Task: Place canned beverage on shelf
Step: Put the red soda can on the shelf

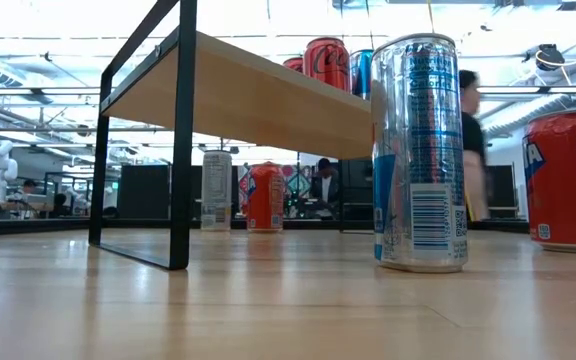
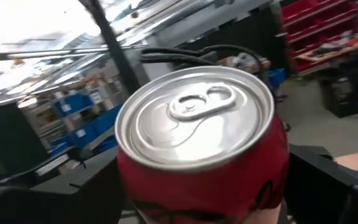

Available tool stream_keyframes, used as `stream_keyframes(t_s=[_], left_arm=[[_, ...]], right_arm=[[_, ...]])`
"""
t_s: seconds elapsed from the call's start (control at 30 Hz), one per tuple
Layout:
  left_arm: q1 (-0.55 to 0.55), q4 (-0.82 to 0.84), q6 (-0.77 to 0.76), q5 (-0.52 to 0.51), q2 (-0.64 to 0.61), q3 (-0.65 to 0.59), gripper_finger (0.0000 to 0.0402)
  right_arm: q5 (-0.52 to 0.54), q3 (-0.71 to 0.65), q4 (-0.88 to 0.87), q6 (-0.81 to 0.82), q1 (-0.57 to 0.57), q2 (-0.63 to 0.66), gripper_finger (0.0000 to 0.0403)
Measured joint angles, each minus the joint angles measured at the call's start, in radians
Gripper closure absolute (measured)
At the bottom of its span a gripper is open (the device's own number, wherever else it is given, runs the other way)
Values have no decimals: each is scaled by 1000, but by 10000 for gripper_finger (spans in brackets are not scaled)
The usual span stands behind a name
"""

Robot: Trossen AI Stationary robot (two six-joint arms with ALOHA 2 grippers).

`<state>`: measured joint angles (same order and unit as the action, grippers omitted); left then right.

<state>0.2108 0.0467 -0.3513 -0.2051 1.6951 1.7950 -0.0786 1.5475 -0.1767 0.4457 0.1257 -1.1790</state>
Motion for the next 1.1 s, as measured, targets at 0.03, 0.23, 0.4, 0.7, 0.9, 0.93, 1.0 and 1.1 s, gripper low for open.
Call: stream_keyframes(t_s=[0.03,0.23,0.4,0.7,0.9,0.93,1.0,1.1], left_arm=[[0,0,1,-13,0,0,106],[-1,-3,53,-129,-3,0,106],[0,-35,146,-287,-8,0,106],[-1,-62,265,-505,-8,0,107],[-8,-65,313,-605,-8,0,107],[-8,-65,314,-627,-8,0,107],[-8,-65,318,-662,-8,0,107],[-10,-68,344,-692,-8,0,107]], right_arm=[[20,0,-3,4,0,1,60],[138,-1,-45,3,0,25,44],[229,-2,-41,-8,0,51,29],[446,-2,-29,-49,1,56,23],[451,-2,27,-76,0,24,23],[469,-2,43,-77,0,17,23],[526,-2,65,-92,0,2,23],[579,-2,98,-121,0,-15,19]])
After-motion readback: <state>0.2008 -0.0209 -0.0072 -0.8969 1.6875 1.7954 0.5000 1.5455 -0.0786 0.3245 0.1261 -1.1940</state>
